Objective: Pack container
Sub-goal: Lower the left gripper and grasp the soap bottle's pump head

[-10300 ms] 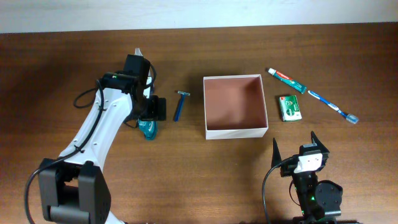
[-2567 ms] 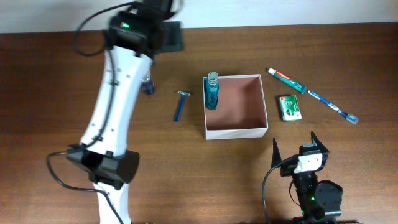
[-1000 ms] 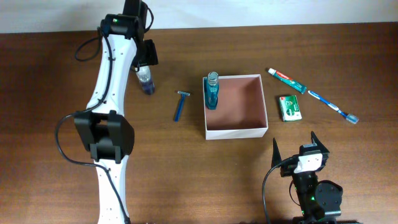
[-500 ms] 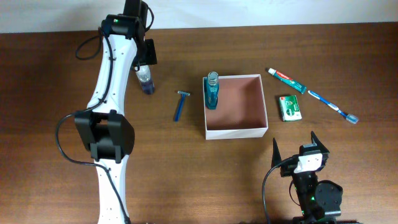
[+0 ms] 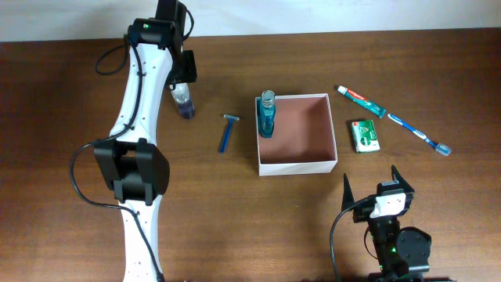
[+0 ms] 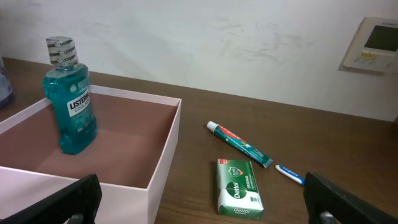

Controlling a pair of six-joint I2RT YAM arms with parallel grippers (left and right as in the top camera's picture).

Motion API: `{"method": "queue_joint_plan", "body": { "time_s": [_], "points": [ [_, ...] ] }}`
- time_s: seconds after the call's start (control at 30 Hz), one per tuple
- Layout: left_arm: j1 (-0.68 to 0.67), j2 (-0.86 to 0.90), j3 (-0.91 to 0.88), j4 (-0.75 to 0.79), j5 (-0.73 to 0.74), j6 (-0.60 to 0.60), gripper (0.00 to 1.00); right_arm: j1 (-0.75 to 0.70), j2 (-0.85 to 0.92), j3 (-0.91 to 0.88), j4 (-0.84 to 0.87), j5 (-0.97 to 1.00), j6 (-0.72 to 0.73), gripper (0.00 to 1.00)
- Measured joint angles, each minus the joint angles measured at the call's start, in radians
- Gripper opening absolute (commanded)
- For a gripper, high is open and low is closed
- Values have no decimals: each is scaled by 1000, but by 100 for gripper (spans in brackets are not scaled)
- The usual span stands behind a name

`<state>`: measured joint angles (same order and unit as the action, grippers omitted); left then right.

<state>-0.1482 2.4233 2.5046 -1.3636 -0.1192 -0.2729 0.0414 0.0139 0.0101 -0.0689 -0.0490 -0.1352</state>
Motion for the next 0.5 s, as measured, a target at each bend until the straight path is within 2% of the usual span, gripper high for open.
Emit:
{"method": "queue_joint_plan", "body": {
  "time_s": [0.2,0.33,0.5],
  "points": [
    [0,0,0,-18,-12,1,43,0,0,0,0,0,1,99],
    [0,0,0,-17,-10,1,34,0,0,0,0,0,1,99],
    [-1,0,0,-16,-6,1,34,0,0,0,0,0,0,99]
  ]
}}
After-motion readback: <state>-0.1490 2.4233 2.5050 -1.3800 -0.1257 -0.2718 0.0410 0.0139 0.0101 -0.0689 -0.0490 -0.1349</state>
